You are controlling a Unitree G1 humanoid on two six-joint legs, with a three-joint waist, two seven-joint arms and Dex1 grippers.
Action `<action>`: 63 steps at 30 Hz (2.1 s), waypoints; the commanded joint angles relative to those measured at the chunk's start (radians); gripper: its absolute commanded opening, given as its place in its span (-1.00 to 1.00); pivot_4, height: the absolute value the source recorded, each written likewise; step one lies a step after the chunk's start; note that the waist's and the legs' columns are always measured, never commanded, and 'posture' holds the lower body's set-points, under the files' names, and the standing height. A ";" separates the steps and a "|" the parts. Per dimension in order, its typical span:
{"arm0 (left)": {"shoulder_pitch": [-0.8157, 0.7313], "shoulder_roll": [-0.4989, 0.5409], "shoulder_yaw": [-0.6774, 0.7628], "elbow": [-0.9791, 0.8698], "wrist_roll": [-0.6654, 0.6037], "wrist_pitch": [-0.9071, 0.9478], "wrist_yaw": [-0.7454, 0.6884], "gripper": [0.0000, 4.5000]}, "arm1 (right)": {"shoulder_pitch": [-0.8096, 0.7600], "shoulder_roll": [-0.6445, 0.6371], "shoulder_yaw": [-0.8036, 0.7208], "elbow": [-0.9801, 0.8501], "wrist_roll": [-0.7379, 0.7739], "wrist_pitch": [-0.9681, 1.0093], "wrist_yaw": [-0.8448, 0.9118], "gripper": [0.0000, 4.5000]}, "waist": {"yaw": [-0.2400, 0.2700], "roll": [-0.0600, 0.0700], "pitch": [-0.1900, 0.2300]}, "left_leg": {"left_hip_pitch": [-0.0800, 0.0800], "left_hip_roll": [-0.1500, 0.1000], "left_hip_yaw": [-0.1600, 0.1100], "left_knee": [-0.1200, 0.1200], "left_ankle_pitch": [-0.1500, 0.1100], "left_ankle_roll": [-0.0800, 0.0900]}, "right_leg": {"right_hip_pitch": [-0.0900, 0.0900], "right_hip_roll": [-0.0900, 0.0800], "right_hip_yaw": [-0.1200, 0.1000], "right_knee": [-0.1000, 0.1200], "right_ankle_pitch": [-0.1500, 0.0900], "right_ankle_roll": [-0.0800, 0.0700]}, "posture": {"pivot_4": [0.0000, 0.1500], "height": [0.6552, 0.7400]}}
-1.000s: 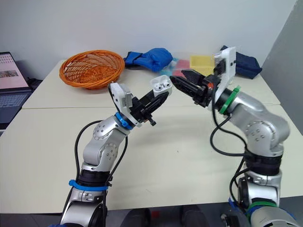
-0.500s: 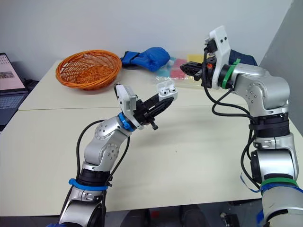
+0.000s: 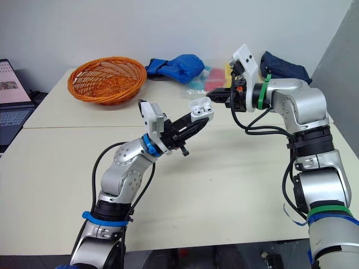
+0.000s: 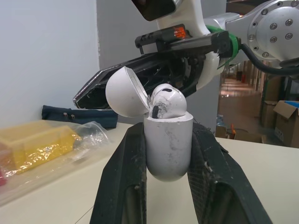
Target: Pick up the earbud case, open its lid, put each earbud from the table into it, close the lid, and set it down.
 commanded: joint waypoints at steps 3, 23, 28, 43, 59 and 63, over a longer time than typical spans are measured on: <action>-0.011 -0.003 0.001 -0.035 -0.003 -0.022 -0.002 -0.66 | -0.030 -0.011 -0.048 -0.105 0.055 0.083 0.022 -0.98 | 0.000 0.000 0.000 | 0.000 0.000 0.000 0.001 0.000 0.000 | 0.000 0.000 0.000 0.000 0.000 0.000 | 1.00 1.00; -0.041 -0.017 0.026 0.004 -0.001 -0.032 0.052 -0.66 | 0.074 0.011 -0.100 -0.333 0.027 0.067 -0.162 -0.98 | -0.002 0.000 0.000 | 0.000 0.000 0.000 0.001 0.000 0.000 | 0.000 0.000 0.000 0.002 0.000 0.000 | 1.00 1.00; -0.050 -0.013 0.029 0.012 0.003 -0.038 0.057 -0.66 | 0.092 0.047 -0.117 -0.391 0.041 0.088 -0.238 -0.98 | 0.000 0.000 0.000 | 0.000 0.000 -0.001 0.002 0.000 0.000 | 0.000 0.000 0.000 0.001 0.000 0.000 | 1.00 1.00; -0.072 -0.021 0.031 0.027 0.007 -0.056 0.078 -0.66 | 0.265 0.057 -0.088 -0.555 0.056 0.177 -0.356 -0.98 | -0.001 0.000 0.000 | 0.000 0.000 -0.001 0.002 0.000 0.000 | 0.001 0.000 -0.001 0.002 0.002 -0.002 | 1.00 1.00; -0.079 0.143 0.062 0.068 -0.148 0.292 -0.062 -0.66 | 0.467 -0.121 -0.184 -0.617 0.136 -0.133 -0.040 0.59 | -0.002 0.000 0.000 | 0.000 -0.001 -0.002 0.003 0.000 0.000 | 0.001 0.000 -0.001 0.002 0.000 0.002 | 1.00 1.00; -0.094 0.209 0.159 0.127 -0.321 0.646 -0.016 -0.66 | 0.581 -0.165 -0.171 -0.592 0.092 -0.272 0.060 0.98 | -0.003 0.000 0.000 | 0.003 0.000 -0.003 0.003 0.000 0.000 | 0.003 0.001 -0.002 0.003 0.000 0.002 | 1.00 1.00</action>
